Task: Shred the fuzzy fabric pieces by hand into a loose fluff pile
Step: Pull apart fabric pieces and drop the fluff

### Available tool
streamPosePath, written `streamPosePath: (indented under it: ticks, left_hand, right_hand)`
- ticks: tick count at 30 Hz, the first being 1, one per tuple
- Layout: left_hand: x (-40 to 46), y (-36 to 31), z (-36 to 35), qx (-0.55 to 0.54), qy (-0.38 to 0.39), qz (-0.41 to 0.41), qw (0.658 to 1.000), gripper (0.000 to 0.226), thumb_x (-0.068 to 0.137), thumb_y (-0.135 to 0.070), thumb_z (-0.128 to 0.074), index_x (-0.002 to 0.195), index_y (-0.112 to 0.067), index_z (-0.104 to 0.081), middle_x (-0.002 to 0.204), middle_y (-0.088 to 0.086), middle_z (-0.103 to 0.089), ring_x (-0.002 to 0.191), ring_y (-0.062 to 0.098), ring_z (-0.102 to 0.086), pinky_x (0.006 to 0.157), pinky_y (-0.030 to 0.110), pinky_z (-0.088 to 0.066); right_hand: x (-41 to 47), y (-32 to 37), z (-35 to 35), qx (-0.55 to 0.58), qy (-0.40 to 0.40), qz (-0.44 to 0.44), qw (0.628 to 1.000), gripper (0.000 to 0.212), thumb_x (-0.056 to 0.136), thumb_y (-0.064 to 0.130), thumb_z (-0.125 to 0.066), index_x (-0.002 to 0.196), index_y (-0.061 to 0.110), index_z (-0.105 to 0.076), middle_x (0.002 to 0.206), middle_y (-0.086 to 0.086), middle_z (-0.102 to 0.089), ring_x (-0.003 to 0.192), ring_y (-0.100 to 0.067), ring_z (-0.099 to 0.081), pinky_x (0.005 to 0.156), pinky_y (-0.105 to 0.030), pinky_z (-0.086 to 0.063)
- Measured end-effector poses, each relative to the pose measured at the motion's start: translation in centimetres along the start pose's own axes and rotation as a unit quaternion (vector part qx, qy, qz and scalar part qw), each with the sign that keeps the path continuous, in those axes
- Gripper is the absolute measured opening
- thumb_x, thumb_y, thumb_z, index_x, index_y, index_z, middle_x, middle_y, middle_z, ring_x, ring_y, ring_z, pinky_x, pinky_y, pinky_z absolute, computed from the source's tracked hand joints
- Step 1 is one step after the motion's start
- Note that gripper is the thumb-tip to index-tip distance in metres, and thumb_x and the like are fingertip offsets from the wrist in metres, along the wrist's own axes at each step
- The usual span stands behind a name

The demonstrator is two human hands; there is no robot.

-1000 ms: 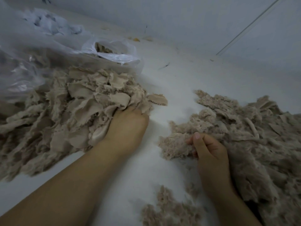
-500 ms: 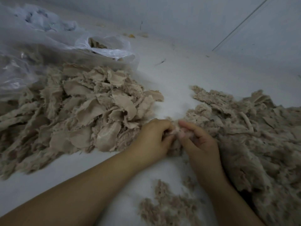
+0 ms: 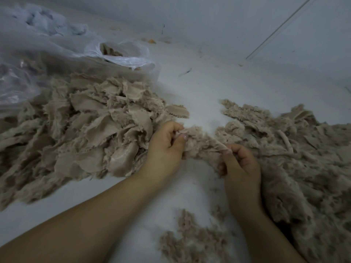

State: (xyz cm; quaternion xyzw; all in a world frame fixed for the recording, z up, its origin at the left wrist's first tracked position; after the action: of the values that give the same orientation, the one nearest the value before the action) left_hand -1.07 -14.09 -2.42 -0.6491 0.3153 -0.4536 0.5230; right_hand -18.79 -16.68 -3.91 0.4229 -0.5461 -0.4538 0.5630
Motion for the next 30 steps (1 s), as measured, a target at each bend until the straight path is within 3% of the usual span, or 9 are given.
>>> streamPosePath:
  ticks: [4, 10, 13, 15, 16, 19, 21, 25, 30]
  left_hand:
    - [0.0, 0.4, 0.1, -0.025, -0.017, 0.032, 0.999, 0.026, 0.098, 0.002, -0.047, 0.082, -0.017, -0.053, 0.054, -0.009, -0.050, 0.043, 0.006, -0.044, 0.047, 0.024, -0.042]
    - [-0.7, 0.6, -1.2, -0.030, 0.076, 0.075, 0.994, 0.024, 0.100, -0.004, -0.049, 0.081, -0.015, -0.060, 0.050, 0.001, -0.054, 0.045, 0.020, -0.046, 0.042, 0.023, -0.035]
    - [-1.0, 0.5, -1.8, -0.054, 0.090, 0.085, 0.991, 0.017, 0.098, -0.004, -0.052, 0.087, -0.013, -0.061, 0.050, 0.001, -0.058, 0.040, 0.017, -0.047, 0.042, 0.023, -0.038]
    - [-1.0, 0.4, -1.8, -0.073, 0.092, 0.085, 0.989, 0.017, 0.097, -0.003, -0.054, 0.085, -0.012, -0.062, 0.051, 0.003, -0.058, 0.041, 0.017, -0.047, 0.043, 0.025, -0.039]
    - [-1.0, 0.3, -1.8, -0.079, 0.098, 0.082, 0.989, 0.017, 0.096, -0.003, -0.055, 0.084, -0.011, -0.063, 0.051, 0.005, -0.058, 0.040, 0.017, -0.048, 0.042, 0.024, -0.040]
    - [-1.1, 0.2, -1.8, -0.083, 0.095, 0.071, 0.989, 0.019, 0.096, -0.002, -0.054, 0.081, -0.009, -0.062, 0.048, -0.001, -0.056, 0.037, 0.009, -0.048, 0.039, 0.019, -0.039]
    - [-0.7, 0.3, -1.1, -0.079, 0.042, 0.062, 0.994, 0.023, 0.097, -0.001, -0.053, 0.078, -0.010, -0.061, 0.047, -0.006, -0.051, 0.037, 0.004, -0.043, 0.040, 0.017, -0.036]
    - [0.0, 0.5, 0.4, -0.067, -0.041, 0.034, 0.996, 0.026, 0.099, -0.004, -0.051, 0.077, -0.015, -0.058, 0.052, -0.007, -0.042, 0.042, 0.004, -0.033, 0.045, 0.020, -0.032]
    - [-0.7, -0.7, 0.0, 0.010, -0.030, -0.063, 0.997, 0.018, 0.092, -0.009, -0.061, 0.078, -0.021, -0.061, 0.059, -0.015, -0.049, 0.053, 0.000, -0.041, 0.053, 0.019, -0.037]
  right_hand:
    - [0.0, 0.1, 0.2, 0.016, -0.029, -0.007, 0.999, 0.025, 0.099, 0.005, -0.051, 0.078, 0.017, -0.059, 0.051, 0.006, -0.052, 0.046, -0.005, -0.048, 0.045, -0.017, -0.041]
    - [-0.5, 0.3, -0.5, 0.042, 0.027, -0.018, 0.999, 0.026, 0.094, -0.003, -0.056, 0.094, 0.022, -0.061, 0.069, 0.010, -0.067, 0.050, -0.005, -0.055, 0.045, -0.018, -0.044]
    - [-0.6, 0.4, -1.1, 0.019, 0.076, 0.000, 0.997, 0.040, 0.090, -0.003, -0.064, 0.109, 0.032, -0.062, 0.101, 0.015, -0.073, 0.085, -0.007, -0.070, 0.065, -0.020, -0.053]
    - [-0.7, 0.3, -1.4, 0.013, 0.118, 0.005, 0.993, 0.048, 0.089, -0.001, -0.067, 0.119, 0.036, -0.061, 0.114, 0.009, -0.071, 0.104, -0.010, -0.068, 0.080, -0.027, -0.056]
    - [-0.7, 0.1, -1.5, 0.009, 0.133, 0.004, 0.991, 0.051, 0.089, 0.000, -0.067, 0.122, 0.039, -0.060, 0.113, 0.008, -0.071, 0.104, -0.011, -0.068, 0.083, -0.031, -0.056]
    - [-0.8, 0.0, -1.6, -0.032, 0.140, 0.005, 0.990, 0.038, 0.091, 0.012, -0.065, 0.114, 0.043, -0.064, 0.088, 0.006, -0.070, 0.076, -0.013, -0.065, 0.067, -0.032, -0.055]
    - [-0.7, 0.2, -1.5, -0.060, 0.123, 0.021, 0.990, 0.013, 0.094, 0.021, -0.061, 0.092, 0.031, -0.069, 0.073, 0.002, -0.064, 0.063, -0.011, -0.056, 0.056, -0.031, -0.048]
    - [-0.4, 0.1, -0.8, -0.061, 0.075, 0.019, 0.995, 0.019, 0.099, 0.016, -0.055, 0.081, 0.014, -0.061, 0.068, -0.023, -0.048, 0.059, -0.016, -0.041, 0.052, -0.030, -0.037]
    - [-0.8, 0.8, -1.5, -0.044, 0.131, 0.036, 0.990, 0.018, 0.089, 0.018, -0.061, 0.071, 0.016, -0.065, 0.056, 0.005, -0.049, 0.051, -0.006, -0.042, 0.047, -0.020, -0.036]
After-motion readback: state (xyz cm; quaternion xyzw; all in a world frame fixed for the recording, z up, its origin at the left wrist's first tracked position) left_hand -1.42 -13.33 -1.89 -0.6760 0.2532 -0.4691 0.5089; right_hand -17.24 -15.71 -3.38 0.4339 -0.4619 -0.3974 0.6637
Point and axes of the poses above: each hand's wrist, its own x-axis towards the middle knuckle, its own z-axis out of the back of the hand, y = z × x, the point moved 5 cm from there along x, towards the middle knuckle
